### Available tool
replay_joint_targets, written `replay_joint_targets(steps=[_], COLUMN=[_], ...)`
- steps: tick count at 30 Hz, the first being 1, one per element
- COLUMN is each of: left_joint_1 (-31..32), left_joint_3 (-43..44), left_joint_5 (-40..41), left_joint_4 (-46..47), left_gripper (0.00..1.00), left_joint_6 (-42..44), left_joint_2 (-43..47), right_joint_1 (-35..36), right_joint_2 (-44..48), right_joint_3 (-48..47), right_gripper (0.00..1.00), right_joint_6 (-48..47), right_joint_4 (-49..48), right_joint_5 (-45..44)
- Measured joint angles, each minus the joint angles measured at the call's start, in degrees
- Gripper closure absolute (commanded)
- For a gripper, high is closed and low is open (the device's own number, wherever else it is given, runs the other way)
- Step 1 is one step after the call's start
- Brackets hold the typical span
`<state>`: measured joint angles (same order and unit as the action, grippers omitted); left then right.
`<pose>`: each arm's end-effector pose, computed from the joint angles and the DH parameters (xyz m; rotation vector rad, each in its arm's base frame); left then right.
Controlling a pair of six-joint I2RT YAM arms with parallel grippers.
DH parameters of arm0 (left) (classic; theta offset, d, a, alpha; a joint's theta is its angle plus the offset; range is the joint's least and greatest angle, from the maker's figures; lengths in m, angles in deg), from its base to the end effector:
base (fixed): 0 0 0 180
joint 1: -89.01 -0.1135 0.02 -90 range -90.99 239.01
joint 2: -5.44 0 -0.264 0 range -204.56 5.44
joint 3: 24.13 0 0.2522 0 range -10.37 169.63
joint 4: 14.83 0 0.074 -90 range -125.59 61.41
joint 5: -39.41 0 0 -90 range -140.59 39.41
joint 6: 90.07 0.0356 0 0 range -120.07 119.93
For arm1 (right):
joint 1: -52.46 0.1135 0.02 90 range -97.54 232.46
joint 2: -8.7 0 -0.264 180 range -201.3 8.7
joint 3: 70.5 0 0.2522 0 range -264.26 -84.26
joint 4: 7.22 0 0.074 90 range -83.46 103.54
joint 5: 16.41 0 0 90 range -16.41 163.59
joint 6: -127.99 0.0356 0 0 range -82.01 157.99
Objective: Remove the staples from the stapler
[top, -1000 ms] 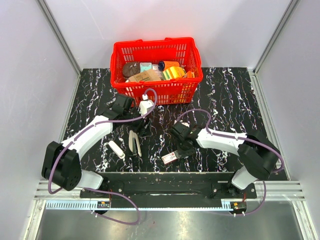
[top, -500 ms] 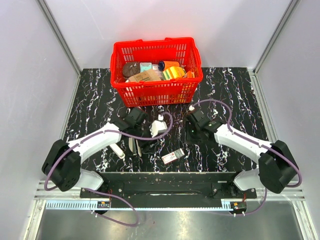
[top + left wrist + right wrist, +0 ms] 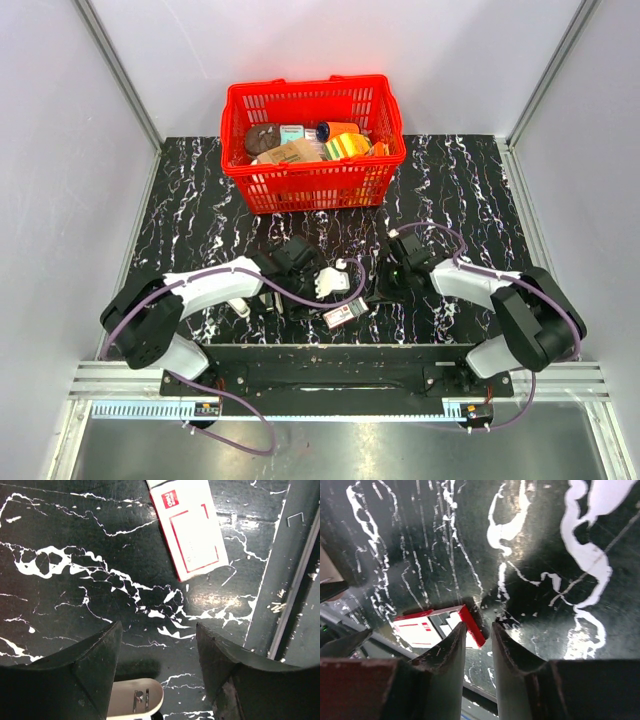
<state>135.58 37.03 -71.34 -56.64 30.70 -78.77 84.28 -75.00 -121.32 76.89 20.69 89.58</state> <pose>0.1772 -0.2055 0.1803 1.7740 2.0402 -0.5727 0.2121 0.1431 0.1445 0.0704 2.7920 0.7406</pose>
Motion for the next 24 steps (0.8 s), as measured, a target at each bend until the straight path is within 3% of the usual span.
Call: replay_joint_targets(steps=[13,24], left_joint_1=[2.95,5.14], left_joint_3=[0.13,0.13], left_joint_5=[3.13,3.30], left_joint_4=[2.75,2.75], left_gripper=[0.35,0.35], left_joint_6=[0.98,0.90], left_joint_2=[-5.11,-5.18], right_joint_1=[-1.07,-1.11], right_joint_2=[-1.73,0.39], right_joint_3=[4.74,6.56], right_gripper=[0.75,0.76], right_joint_6=[4.72,5.53], right_joint_4=[-12.17,-12.22], right_joint_5=[6.64,6.38])
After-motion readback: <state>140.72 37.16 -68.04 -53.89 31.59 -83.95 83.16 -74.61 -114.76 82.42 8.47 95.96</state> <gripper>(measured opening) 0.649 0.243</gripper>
